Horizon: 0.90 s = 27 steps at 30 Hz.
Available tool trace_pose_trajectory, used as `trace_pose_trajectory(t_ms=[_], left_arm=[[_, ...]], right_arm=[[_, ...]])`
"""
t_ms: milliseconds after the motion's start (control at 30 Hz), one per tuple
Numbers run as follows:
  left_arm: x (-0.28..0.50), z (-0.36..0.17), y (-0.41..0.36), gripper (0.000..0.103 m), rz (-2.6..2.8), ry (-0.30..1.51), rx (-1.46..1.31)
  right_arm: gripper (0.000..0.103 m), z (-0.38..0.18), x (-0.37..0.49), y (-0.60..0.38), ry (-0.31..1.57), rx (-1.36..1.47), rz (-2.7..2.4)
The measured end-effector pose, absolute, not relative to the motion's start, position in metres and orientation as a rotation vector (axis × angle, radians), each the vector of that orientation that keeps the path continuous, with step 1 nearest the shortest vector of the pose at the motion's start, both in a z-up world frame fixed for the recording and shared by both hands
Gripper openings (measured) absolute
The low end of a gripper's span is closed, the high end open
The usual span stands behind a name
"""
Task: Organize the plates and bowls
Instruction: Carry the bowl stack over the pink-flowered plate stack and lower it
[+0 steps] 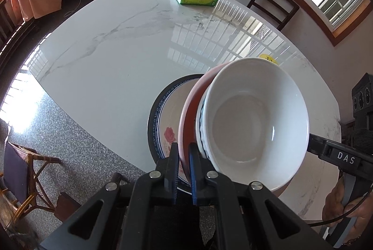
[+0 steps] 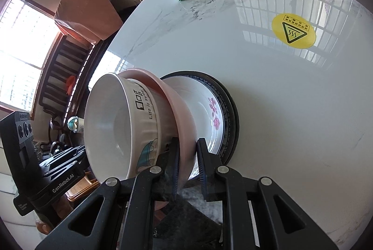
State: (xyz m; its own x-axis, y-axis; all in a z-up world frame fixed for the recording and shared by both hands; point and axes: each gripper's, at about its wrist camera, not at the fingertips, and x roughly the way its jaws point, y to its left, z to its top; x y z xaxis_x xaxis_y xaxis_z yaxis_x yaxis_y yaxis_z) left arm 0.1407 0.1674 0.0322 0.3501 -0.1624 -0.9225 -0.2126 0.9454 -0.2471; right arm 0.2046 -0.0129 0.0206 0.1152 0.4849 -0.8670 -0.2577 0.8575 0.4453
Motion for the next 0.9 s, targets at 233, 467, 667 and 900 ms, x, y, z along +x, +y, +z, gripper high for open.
trace_pose_trajectory(t_ms=[233,467,667,900], left_arm=[[0.145,0.027,0.173,0.006,0.04,1.232,-0.352],[0.149,0.02,0.178,0.006,0.043,1.248,-0.36],[0.151,0.013,0.177,0.007,0.041,1.253,-0.367],[0.147,0.017,0.171,0.007,0.063,1.185,-0.307]], right_arm=[[0.017,0.013,0.209,-0.007,1.367,0.203,0.548],[0.017,0.007,0.212,-0.003,1.378,0.21,0.554],[0.017,0.001,0.213,-0.004,1.395,0.219,0.554],[0.017,-0.004,0.213,-0.005,1.396,0.252,0.569]])
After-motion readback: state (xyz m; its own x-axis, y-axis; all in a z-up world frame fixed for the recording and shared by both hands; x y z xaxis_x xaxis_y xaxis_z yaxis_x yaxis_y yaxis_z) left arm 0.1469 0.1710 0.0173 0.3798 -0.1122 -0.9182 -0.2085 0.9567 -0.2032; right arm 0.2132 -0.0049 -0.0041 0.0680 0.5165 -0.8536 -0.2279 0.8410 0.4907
